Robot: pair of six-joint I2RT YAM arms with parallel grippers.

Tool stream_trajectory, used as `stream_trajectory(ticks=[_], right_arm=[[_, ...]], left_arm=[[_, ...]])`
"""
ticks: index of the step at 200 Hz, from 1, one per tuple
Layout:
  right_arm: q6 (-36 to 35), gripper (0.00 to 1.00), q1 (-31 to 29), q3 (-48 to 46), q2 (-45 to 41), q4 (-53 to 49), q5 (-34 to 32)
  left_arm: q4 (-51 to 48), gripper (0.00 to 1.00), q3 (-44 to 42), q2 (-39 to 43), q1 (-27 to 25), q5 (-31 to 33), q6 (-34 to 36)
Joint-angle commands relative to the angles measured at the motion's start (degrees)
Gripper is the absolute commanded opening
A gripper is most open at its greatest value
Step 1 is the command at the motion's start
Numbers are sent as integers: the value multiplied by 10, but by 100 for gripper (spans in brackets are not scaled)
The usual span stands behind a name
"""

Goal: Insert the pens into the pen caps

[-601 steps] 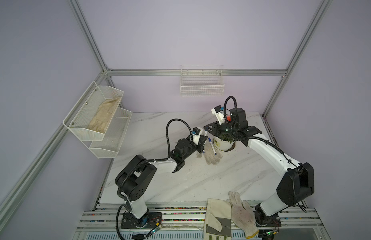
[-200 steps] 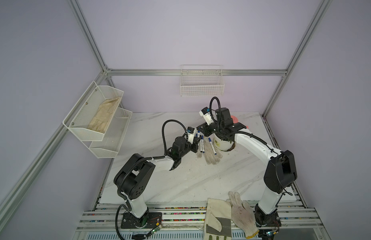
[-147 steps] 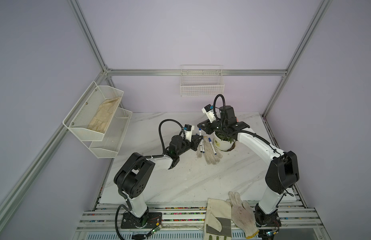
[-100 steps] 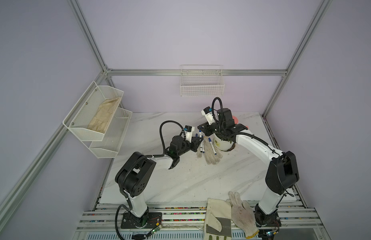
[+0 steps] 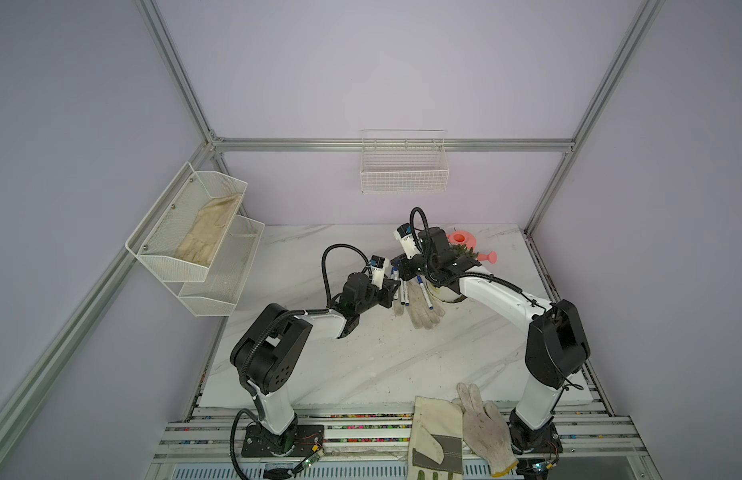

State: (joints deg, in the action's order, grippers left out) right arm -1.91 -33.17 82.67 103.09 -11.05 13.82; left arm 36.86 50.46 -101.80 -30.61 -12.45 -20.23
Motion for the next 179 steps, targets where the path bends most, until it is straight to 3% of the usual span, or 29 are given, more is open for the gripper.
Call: stream_trajectory(ticks=[1, 27, 53, 76, 126, 179], right_arm=[[-39, 0, 3, -56, 51, -287, -2], [-37, 0, 28, -57, 52, -284, 33], [-25, 0, 65, -57, 48, -274, 84], [-25, 0, 69, -61, 48, -273, 91], [-30, 0, 50, -84, 55, -281, 14], [-37, 0, 41, -89, 48, -280, -4]], left_arm=[[296, 0, 97, 50, 54, 159, -23], [316, 0, 112, 37, 60, 154, -26], [365, 0, 118, 20, 80, 143, -72], [379, 0, 130, 13, 97, 123, -98], [351, 0, 177, 2, 109, 76, -75], [281, 0, 232, -11, 90, 69, -11]])
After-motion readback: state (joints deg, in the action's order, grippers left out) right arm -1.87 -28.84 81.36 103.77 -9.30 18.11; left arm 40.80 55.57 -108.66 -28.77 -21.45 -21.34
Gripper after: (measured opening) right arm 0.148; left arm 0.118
